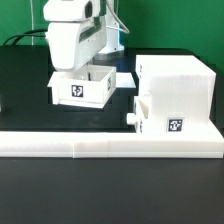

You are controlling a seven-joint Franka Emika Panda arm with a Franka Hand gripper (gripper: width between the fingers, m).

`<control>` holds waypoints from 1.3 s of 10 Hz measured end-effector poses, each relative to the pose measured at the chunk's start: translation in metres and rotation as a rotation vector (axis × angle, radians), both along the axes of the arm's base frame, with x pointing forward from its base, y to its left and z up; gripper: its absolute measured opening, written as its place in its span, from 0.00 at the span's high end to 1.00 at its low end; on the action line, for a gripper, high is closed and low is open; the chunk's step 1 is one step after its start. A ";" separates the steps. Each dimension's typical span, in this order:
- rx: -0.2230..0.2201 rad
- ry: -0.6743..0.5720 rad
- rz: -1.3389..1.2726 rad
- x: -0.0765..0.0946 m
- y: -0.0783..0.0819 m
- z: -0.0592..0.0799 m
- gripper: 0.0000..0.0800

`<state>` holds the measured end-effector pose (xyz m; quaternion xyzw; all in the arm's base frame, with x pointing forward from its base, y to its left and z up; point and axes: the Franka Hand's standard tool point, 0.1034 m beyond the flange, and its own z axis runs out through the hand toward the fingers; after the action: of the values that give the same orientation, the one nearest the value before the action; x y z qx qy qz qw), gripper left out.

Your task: Assemble drawer

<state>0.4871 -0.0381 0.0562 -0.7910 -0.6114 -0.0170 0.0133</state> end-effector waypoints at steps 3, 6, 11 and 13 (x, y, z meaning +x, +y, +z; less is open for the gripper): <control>-0.011 -0.003 0.187 0.005 -0.002 -0.001 0.95; -0.009 -0.001 0.241 0.015 0.004 -0.001 0.95; -0.010 0.000 0.253 0.033 0.011 0.002 0.95; -0.009 -0.001 0.261 0.035 0.014 0.001 0.95</control>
Offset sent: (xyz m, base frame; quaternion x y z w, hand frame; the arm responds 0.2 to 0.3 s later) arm 0.0000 0.0000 0.0000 0.0000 0.0000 -0.1938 0.9810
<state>0.5218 -0.0239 0.0570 -0.7047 -0.7093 -0.0128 0.0114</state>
